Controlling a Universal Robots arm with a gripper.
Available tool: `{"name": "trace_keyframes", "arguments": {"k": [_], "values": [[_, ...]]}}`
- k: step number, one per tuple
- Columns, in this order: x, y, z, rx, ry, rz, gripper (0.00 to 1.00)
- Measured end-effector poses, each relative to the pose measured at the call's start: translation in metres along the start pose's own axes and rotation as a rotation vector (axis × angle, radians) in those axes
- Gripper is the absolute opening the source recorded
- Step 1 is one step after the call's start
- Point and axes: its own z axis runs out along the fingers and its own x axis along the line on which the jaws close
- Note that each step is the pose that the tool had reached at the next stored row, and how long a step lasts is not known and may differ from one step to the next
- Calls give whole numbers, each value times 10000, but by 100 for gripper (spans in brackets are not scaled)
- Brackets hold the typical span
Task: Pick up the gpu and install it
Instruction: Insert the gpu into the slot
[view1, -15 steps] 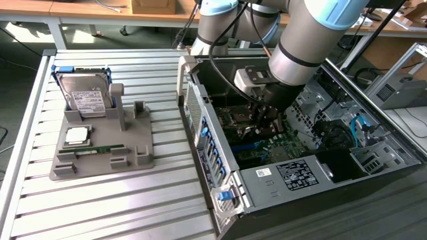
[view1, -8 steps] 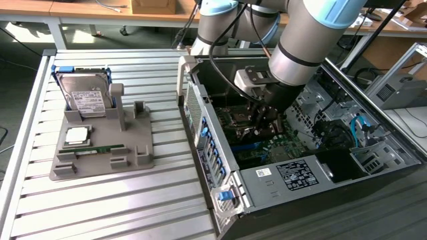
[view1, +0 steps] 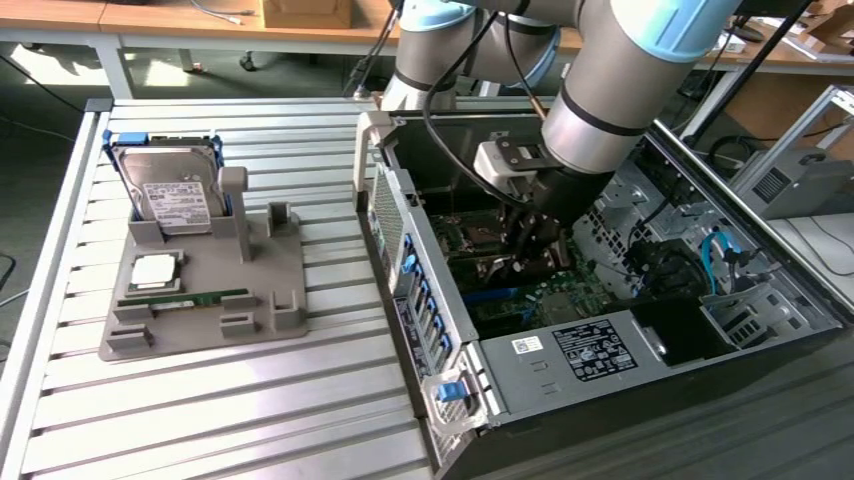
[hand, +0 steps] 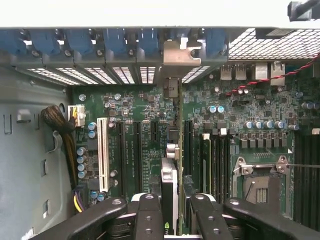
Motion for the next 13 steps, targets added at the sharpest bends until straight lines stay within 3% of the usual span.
{"name": "trace_keyframes", "arguments": {"k": [3, 4, 5, 13], "values": [[0, -1, 3, 4, 1, 63, 27], [-1, -1, 3, 13, 310, 69, 27], [-3, -1, 3, 18, 549, 74, 27], [-47, -5, 5, 18, 548, 72, 27]]}}
